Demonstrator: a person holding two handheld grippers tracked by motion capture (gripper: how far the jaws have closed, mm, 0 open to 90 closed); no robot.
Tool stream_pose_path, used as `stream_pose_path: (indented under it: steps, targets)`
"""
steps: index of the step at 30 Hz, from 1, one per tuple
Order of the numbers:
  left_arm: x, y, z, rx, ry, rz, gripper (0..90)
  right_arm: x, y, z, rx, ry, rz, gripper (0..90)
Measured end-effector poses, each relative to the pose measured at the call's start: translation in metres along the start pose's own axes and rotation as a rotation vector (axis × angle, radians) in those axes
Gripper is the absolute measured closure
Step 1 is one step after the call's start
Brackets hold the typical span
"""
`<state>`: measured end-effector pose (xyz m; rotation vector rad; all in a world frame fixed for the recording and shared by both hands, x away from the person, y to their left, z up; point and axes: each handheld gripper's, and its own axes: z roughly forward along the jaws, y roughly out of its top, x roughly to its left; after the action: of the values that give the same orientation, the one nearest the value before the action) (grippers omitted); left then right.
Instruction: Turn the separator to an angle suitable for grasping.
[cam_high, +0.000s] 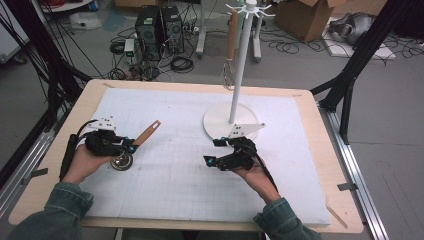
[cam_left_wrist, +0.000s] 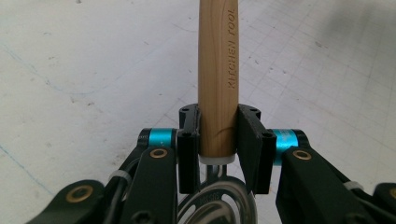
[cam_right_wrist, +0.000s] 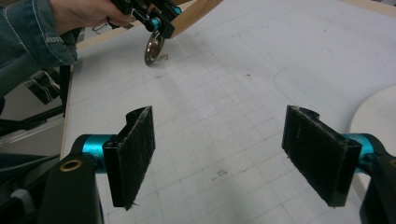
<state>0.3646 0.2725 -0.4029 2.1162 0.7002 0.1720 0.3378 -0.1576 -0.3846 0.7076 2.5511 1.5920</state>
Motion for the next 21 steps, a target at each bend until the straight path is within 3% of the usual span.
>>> stream_pose_path:
  steps: [21]
  targets:
    - [-0.014,0.002,0.004,-0.025,-0.066,0.026,70.5,0.008,0.012,0.032,-0.001,0.012,-0.001,24.8]
